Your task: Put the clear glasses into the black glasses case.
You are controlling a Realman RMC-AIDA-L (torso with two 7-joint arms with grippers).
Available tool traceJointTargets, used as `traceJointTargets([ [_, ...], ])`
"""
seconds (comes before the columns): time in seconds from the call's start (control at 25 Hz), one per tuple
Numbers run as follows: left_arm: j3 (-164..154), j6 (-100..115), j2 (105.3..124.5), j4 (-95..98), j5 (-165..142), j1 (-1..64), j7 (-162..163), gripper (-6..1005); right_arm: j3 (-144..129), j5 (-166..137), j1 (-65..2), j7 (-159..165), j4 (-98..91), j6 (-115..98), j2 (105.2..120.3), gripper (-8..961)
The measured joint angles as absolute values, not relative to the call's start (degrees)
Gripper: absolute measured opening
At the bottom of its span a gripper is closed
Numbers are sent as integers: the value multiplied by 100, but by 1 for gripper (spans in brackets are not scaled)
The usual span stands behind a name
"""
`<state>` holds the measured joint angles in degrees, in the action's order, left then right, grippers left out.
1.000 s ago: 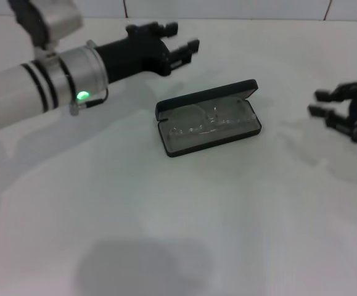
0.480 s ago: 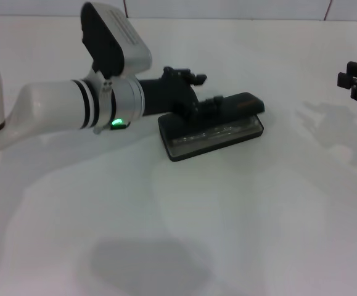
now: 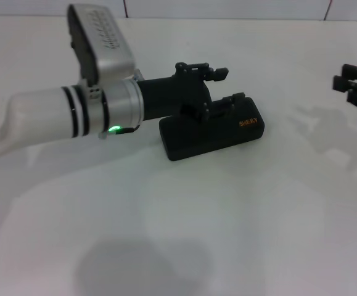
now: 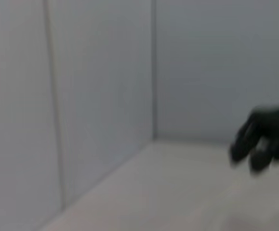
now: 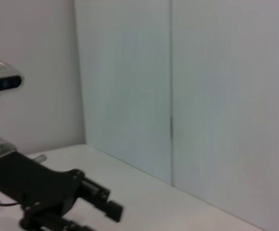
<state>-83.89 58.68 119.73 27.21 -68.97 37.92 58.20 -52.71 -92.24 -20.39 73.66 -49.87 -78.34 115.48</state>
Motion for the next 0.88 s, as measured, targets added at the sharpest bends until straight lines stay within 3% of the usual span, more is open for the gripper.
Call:
traceJointTargets([
  [0.16, -7920, 7288, 11838, 2897, -6712, 3521, 5944, 676, -5266, -9129, -2203, 7366, -4909, -8699, 11522, 236],
  [0.4, -7215, 9270, 11479, 2877, -6733, 3227, 6292, 678, -5265, -8828, -2512, 6989, -4600, -10144, 11520, 347],
  [0.48, -7190, 9591, 11428, 2968, -6752, 3075, 6265, 679, -5273, -8777, -2665, 6858, -4350, -10404, 11496, 425],
  [0.88, -7186, 9872, 11377, 3158, -7241, 2706, 6174, 878, -5345, -8815, -2990, 6573, -3603, -10640, 11518, 747],
])
